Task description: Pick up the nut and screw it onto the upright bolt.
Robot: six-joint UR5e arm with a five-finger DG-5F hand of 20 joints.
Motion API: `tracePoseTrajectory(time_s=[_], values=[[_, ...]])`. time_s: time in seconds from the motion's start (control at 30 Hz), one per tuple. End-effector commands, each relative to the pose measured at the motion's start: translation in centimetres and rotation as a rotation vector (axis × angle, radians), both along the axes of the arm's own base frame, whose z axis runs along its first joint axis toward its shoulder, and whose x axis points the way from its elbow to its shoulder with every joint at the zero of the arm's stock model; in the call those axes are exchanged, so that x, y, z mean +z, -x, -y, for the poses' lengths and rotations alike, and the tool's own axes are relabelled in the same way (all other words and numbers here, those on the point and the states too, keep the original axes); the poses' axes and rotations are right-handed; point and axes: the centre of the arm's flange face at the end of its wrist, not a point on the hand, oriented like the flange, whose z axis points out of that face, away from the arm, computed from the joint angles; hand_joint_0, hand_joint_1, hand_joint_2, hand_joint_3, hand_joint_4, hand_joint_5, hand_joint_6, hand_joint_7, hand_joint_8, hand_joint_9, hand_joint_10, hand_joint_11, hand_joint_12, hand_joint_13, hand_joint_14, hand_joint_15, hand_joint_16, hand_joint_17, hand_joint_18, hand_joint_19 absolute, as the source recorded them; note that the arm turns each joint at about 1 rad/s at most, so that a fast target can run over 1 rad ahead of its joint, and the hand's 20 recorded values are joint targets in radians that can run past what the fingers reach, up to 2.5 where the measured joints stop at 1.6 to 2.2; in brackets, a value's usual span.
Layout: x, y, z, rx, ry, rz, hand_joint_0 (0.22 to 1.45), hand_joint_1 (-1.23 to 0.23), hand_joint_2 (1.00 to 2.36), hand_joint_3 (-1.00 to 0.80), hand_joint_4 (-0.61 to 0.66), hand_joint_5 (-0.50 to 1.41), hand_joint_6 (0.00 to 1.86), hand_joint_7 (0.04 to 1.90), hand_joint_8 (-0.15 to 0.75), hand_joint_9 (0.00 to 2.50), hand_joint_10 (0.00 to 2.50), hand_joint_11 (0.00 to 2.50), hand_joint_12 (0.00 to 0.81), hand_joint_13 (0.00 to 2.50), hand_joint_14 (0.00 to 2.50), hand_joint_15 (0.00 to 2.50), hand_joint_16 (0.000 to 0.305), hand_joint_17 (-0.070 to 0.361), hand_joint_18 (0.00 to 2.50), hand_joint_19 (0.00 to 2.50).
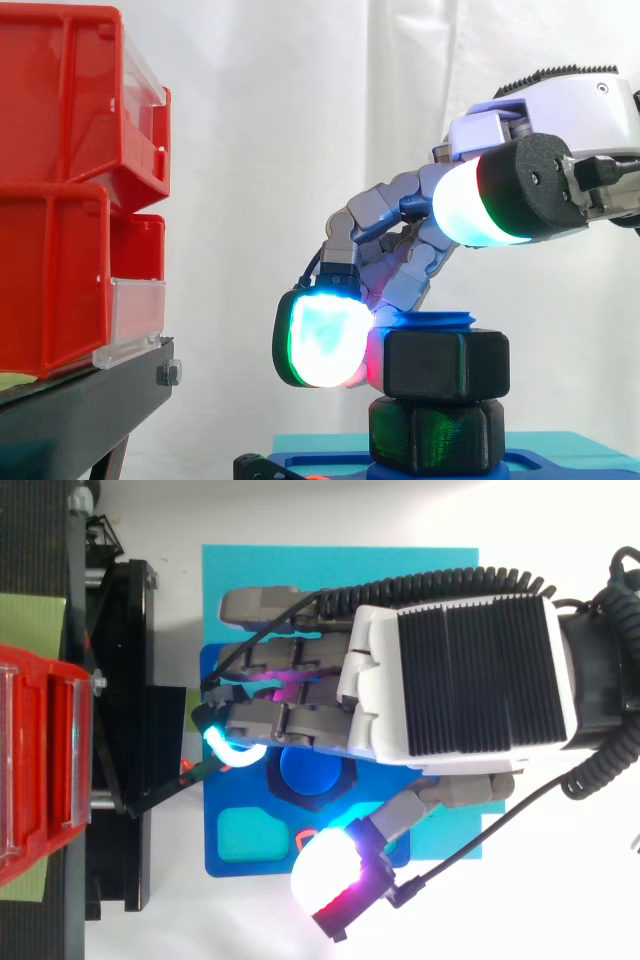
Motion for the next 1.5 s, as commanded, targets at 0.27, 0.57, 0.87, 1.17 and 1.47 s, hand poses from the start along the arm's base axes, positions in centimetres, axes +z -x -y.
tracePoseTrajectory(time_s=[0.27, 0.57, 0.87, 1.17, 1.47], values=[[0.0, 0.2, 1.0, 0.007, -0.002, -0.003, 0.53, -0.18, 1.0, -0.5, 0.28, -0.06, 0.5, 1.11, 0.27, 0.82, 0.0, 0.0, 0.293, 0.56, 0.0, 0.0, 0.025, 0.056, 0.15, 0.0], [0.0, 0.3, 1.9, 0.011, 0.006, -0.001, 0.54, -0.2, 1.0, -0.5, 0.26, -0.05, 0.5, 1.28, 0.273, 0.84, 0.0, 0.0, 0.286, 0.6, 0.0, 0.0, 0.024, 0.054, 0.18, 0.0], [0.0, 0.4, 3.2, 0.008, 0.009, -0.002, 0.54, -0.21, 1.0, -0.5, 0.23, -0.03, 0.5, 1.41, 0.282, 0.88, 0.0, 0.0, 0.279, 0.63, 0.0, 0.0, 0.023, 0.051, 0.22, 0.0], [-0.3, 0.9, 4.0, 0.015, 0.005, -0.039, 0.54, -0.18, 1.0, -0.5, 0.28, -0.08, 0.5, 1.07, 0.275, 0.87, 0.0, 0.0, 0.287, 0.59, 0.0, 0.0, 0.024, 0.053, 0.19, 0.0], [4.3, 0.5, 4.5, 0.0, -0.024, -0.064, 0.53, -0.17, 1.0, -0.5, 0.25, -0.11, 0.5, 0.84, 0.267, 0.83, 0.0, 0.0, 0.293, 0.57, 0.0, 0.0, 0.025, 0.056, 0.16, 0.0]])
